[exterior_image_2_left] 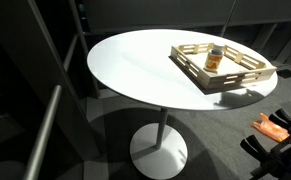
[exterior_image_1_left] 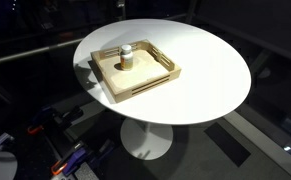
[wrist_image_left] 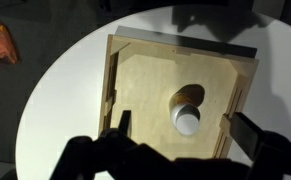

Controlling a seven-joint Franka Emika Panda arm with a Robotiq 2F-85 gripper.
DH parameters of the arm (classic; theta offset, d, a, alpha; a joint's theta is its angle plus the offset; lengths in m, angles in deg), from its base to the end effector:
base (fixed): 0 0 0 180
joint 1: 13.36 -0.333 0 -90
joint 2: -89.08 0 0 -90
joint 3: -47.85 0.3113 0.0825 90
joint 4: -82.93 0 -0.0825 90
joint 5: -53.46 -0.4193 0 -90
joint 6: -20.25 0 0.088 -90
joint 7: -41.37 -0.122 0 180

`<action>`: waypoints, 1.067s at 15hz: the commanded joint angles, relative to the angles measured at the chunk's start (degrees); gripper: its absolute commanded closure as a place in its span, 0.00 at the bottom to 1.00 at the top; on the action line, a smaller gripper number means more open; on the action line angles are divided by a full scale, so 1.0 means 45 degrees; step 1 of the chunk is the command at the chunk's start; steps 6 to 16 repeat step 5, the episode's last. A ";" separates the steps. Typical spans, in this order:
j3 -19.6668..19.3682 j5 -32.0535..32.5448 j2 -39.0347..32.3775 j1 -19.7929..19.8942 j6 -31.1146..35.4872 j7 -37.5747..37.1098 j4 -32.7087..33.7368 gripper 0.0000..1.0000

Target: Put the lid on the bottle

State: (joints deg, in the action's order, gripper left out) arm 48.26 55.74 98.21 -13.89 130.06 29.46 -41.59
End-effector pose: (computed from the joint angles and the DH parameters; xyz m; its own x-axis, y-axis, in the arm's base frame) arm 0.5220 0.0052 0.4183 0.9803 -0.1771 -0.0877 -0.1727 -0.9834 0.0564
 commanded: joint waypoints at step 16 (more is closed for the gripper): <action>0.0089 -0.0017 0.0335 0.0085 -0.0376 -0.0002 0.0007 0.00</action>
